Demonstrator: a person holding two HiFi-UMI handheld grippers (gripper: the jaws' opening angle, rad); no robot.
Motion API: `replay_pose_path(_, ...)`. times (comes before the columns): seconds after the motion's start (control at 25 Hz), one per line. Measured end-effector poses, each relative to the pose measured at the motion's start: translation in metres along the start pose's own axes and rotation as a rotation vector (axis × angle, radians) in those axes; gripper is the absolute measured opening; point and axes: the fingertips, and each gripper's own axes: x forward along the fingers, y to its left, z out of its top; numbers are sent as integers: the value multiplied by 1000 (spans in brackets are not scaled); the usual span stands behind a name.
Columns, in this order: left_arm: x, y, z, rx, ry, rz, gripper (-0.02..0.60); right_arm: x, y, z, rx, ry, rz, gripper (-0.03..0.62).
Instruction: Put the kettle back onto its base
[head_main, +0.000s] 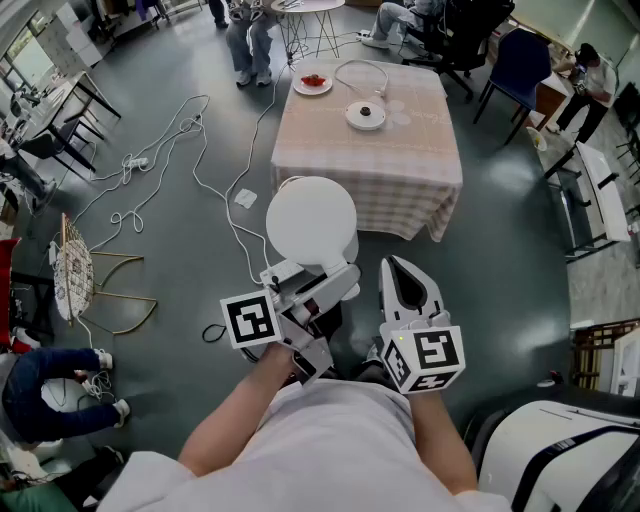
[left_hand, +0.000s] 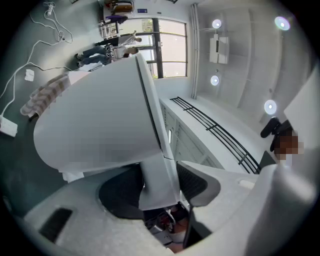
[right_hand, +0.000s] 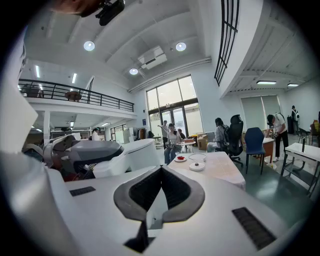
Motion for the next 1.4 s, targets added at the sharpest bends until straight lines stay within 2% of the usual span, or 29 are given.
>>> replay_pose_path(0.36, -6, -3, -6, -6, 21, -16, 213, -5, 6, -3, 14, -1, -18, 5)
replay_pose_path(0.76, -5, 3, 5, -14, 27, -22, 213, 1, 5, 1, 2, -3, -35, 5)
replay_pose_path(1.16, 29, 20, 21, 2, 12, 24, 213, 31, -34, 1, 26, -3, -1, 5)
replay_pose_path(1.4, 75, 30, 39, 15, -4, 39, 213, 59, -78, 10, 34, 1, 32, 5)
